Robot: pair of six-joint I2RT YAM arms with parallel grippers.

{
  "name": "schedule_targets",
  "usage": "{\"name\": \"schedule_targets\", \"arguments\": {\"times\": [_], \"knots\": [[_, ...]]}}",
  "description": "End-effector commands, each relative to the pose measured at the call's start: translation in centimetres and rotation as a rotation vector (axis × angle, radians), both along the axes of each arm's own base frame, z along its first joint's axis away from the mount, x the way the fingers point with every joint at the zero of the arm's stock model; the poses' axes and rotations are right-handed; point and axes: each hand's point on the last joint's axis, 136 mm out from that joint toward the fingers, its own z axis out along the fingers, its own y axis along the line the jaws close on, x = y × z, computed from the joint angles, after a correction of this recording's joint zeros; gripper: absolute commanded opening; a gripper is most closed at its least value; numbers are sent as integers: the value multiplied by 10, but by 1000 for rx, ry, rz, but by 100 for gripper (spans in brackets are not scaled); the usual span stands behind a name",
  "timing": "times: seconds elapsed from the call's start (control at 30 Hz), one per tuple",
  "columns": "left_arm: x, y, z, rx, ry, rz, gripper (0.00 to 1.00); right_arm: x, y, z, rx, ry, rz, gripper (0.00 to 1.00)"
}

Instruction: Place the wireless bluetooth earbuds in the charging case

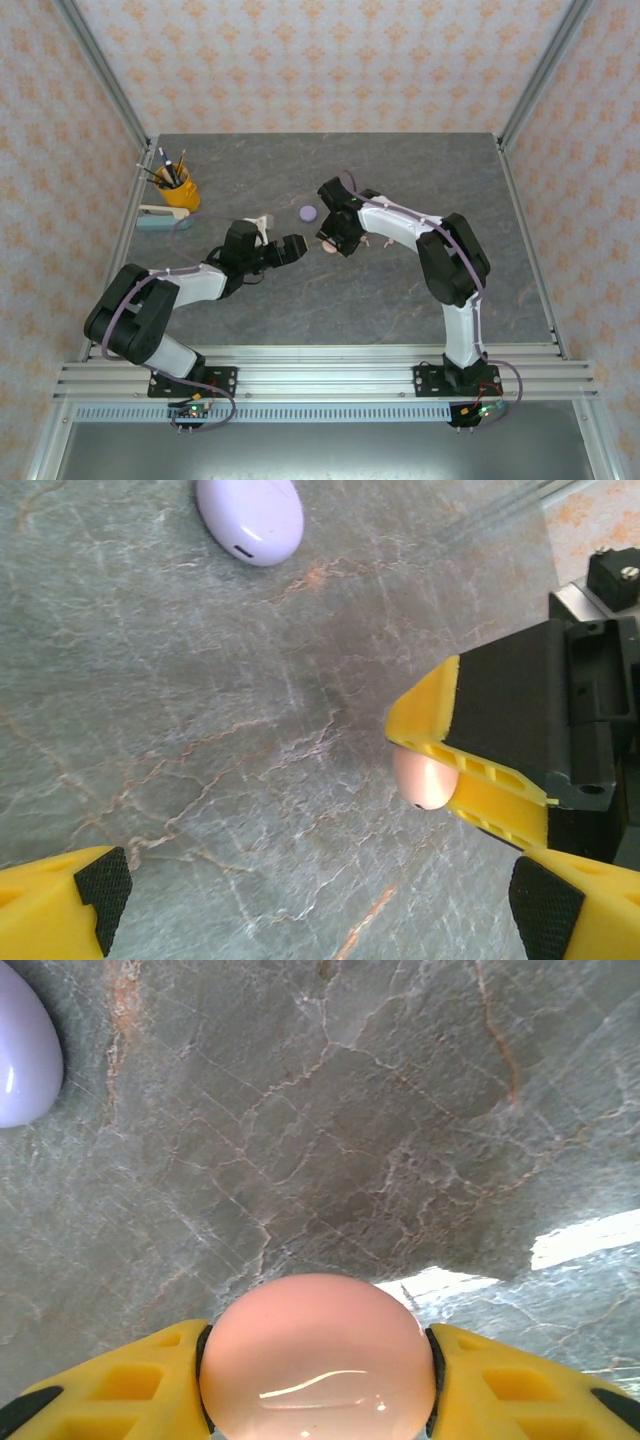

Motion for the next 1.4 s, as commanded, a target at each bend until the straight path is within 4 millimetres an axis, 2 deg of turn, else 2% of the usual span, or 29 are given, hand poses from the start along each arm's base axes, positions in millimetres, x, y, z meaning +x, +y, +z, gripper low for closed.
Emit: {"name": "schedule_targets", "arguments": {"times": [0.0, 0.47, 0.77, 1.37], "knots": [[9, -8, 17, -33, -105, 2, 98, 10, 8, 27, 86, -37, -45, 49], [22, -29, 21, -88, -144, -4, 92, 29, 22, 54, 243, -55, -144, 49], [34, -40, 25, -120, -163, 5, 88, 33, 27, 64, 309, -54, -173, 49], [62, -53, 27, -204, -185, 46, 72, 32, 30, 68, 354, -42, -186, 48]]}}
